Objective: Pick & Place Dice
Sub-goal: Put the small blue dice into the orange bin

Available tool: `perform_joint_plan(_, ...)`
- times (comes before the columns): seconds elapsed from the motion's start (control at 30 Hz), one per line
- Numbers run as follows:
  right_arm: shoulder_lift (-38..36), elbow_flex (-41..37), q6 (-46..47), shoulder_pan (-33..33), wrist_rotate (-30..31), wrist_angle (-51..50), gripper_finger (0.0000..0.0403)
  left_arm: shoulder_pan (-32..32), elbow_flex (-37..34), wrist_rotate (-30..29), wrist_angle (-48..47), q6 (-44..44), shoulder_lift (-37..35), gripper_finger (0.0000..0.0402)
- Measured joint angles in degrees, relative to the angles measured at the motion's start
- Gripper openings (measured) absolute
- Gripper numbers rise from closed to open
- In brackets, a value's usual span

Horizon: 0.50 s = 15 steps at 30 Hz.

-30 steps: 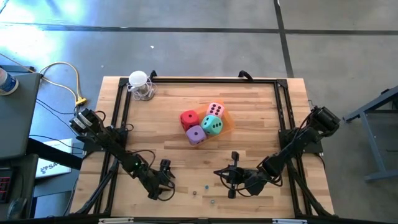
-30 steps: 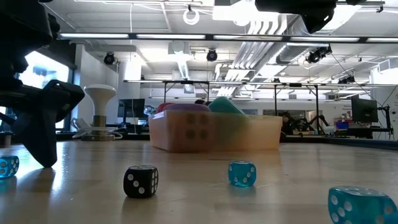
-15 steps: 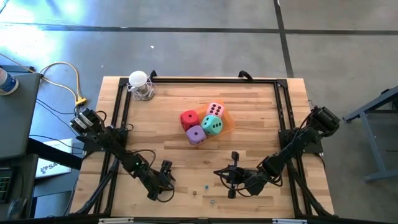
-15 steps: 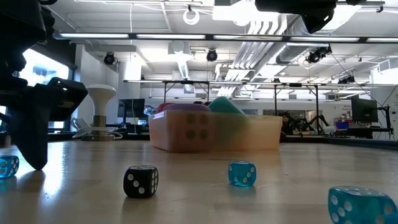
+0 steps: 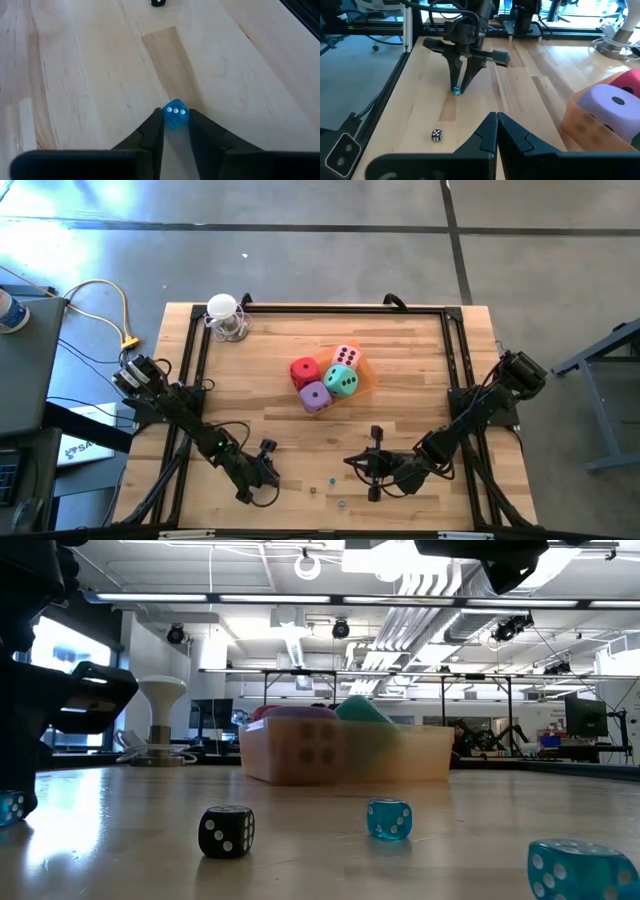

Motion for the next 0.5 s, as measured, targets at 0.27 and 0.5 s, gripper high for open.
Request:
perform_joint_plan(0.27,0.00,0.00,0.00,-0.06,-0.10,-0.02,0.0002,0.13,-0.02,0.55,0.38,0.91,0.02,0.0051)
perform_joint_plan(0.5,0.00,0.00,4.88,-0.39,-0.16,0.00,0.0002,0.15,-0.07,0.26,1.23,1.98,0.02,0.0050)
